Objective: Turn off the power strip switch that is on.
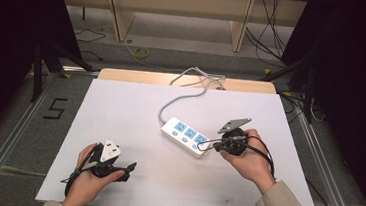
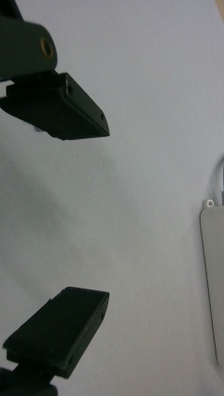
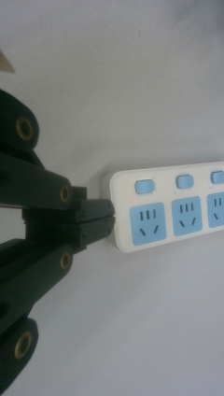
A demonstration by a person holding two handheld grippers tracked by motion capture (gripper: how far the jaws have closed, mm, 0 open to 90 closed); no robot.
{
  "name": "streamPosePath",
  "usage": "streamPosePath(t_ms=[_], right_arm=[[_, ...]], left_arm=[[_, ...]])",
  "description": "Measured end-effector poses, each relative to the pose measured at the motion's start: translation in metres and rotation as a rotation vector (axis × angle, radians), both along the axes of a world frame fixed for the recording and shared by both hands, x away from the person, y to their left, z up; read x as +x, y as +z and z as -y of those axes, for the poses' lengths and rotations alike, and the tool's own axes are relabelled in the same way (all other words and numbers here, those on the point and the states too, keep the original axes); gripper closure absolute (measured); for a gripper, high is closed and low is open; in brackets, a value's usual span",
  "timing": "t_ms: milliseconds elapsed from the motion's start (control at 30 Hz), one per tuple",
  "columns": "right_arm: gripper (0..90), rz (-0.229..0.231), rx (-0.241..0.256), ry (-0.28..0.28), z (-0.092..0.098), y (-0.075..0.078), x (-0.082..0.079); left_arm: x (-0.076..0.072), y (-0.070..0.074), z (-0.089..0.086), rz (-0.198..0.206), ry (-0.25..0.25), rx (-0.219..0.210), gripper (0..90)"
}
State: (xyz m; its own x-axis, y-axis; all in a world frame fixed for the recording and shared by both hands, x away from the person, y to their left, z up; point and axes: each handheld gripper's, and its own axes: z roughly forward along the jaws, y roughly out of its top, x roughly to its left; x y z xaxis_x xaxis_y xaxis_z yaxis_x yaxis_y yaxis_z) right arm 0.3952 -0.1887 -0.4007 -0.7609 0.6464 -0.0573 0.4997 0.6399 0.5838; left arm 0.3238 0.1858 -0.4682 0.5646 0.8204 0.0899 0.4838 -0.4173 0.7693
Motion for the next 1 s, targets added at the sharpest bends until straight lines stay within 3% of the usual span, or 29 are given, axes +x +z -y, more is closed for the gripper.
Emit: streamPosePath(t_ms=[1000], right_arm=[[90.0,-0.011,-0.012,0.0,-0.012,0.003,0.015]], left_arm=[[0.0,0.0,0.0,0.002,0.001,-0.002,17.3]])
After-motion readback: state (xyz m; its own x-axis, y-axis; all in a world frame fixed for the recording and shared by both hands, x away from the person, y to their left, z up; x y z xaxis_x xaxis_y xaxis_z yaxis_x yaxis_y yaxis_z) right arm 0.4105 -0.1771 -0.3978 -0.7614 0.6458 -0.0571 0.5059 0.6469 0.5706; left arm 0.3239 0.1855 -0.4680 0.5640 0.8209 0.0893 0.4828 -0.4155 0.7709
